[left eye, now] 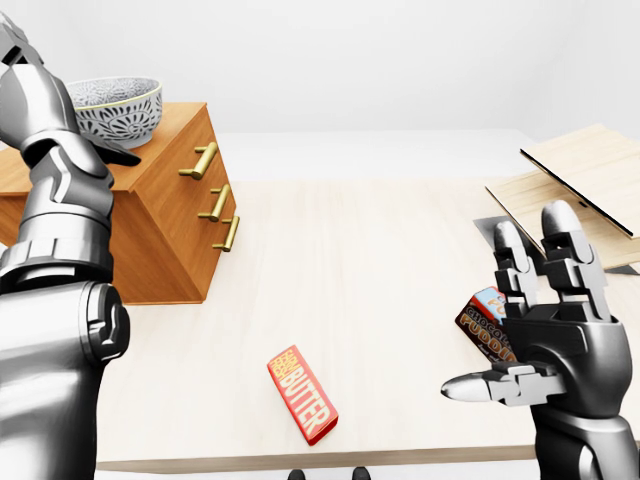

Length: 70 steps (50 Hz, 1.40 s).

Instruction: Close the top drawer of the cabinet and put the bowl on top of it.

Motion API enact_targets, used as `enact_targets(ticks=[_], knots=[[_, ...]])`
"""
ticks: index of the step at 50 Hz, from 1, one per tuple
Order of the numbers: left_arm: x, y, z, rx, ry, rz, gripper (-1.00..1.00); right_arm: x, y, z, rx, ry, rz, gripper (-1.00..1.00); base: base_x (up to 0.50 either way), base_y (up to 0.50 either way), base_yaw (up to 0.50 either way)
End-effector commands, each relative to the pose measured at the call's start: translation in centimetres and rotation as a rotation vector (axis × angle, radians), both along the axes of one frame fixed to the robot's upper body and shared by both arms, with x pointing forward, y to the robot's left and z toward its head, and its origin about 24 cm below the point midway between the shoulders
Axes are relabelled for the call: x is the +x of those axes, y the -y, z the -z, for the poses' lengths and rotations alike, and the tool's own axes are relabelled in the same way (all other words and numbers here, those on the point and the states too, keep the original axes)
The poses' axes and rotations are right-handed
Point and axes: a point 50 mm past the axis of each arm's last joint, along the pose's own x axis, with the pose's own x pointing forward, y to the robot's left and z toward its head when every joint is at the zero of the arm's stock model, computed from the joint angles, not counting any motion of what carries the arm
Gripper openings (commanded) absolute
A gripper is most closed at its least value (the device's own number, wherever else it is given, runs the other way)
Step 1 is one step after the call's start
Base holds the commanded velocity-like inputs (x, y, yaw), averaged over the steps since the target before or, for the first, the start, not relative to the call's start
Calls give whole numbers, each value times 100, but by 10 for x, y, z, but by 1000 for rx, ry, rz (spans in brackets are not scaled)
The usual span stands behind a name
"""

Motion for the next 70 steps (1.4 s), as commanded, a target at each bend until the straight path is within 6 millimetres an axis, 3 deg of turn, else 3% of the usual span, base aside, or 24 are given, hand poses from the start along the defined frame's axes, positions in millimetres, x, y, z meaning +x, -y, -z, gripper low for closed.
enact_targets(ticks=[1, 14, 44, 58, 70], knots=[[3, -1, 32, -30, -94, 5, 100, 2, -1, 2, 1, -11, -4, 100, 0, 0, 0], [2, -3, 29, -26, -86, 2, 100, 3, -1, 5, 4, -26, -7, 100, 0, 0, 0], [-17, -17, -5, -116, 110, 84, 100, 2, -3, 6, 0, -33, -15, 100, 0, 0, 0], [-33, -2, -30, -31, 202, 201, 100, 0, -3, 1, -5, -7, -12, 100, 0, 0, 0], [-52, 31, -47, 97, 245, 352, 100, 2, -4, 3, -4, -20, -16, 100, 0, 0, 0]])
